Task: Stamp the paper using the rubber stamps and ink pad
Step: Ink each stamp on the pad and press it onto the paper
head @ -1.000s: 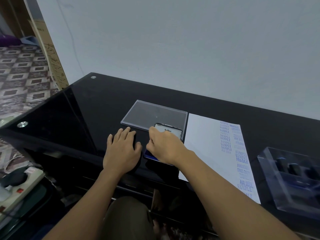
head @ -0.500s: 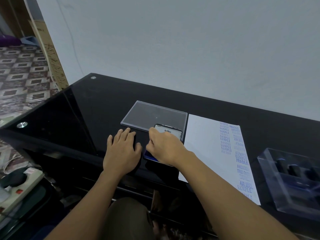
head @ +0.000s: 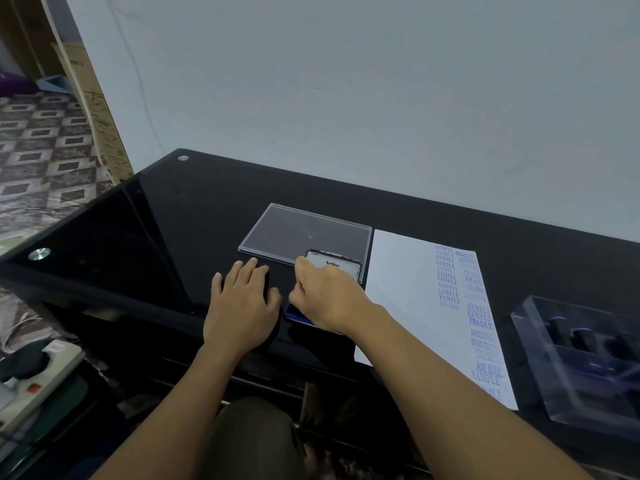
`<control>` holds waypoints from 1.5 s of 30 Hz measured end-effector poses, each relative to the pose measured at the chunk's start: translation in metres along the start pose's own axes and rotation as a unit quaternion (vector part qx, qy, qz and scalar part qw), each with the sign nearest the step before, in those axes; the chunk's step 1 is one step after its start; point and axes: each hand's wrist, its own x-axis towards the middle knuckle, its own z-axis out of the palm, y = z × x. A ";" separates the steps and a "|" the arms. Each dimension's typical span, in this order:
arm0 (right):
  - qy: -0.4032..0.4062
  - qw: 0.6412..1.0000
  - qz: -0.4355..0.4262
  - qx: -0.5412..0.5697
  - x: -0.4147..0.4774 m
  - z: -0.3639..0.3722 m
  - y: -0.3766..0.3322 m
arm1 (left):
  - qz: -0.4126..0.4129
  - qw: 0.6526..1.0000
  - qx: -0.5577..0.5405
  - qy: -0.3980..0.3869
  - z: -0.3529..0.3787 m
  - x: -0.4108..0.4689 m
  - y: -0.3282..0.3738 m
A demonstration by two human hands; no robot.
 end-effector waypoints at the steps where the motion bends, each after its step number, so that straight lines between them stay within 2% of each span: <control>1: 0.004 1.000 -0.002 0.002 -0.001 0.000 0.001 | 0.001 1.000 0.001 0.000 0.000 0.000 0.000; 17: 0.004 0.999 0.015 0.029 -0.003 -0.002 0.000 | -0.001 1.000 -0.007 -0.003 -0.002 -0.001 0.003; 22: 0.047 0.990 0.030 0.128 -0.009 -0.019 0.012 | -0.028 0.998 -0.038 -0.031 -0.010 0.009 0.005; 25: 0.056 0.985 0.050 0.158 -0.014 -0.035 0.028 | -0.039 0.995 -0.096 -0.005 -0.024 0.015 0.017; 30: 0.090 0.980 0.106 0.143 -0.022 -0.059 0.064 | 0.045 0.981 -0.181 0.058 -0.049 0.021 0.050; 33: 0.104 0.975 0.133 0.144 -0.034 -0.074 0.085 | 0.091 0.969 -0.218 0.071 -0.063 0.020 0.078; 40: 0.115 0.967 0.185 0.130 -0.067 -0.102 0.126 | 0.168 0.964 -0.207 0.005 -0.060 0.024 0.132; 45: 0.109 0.959 0.234 0.117 -0.084 -0.103 0.146 | 0.185 0.962 -0.192 -0.063 -0.032 0.020 0.166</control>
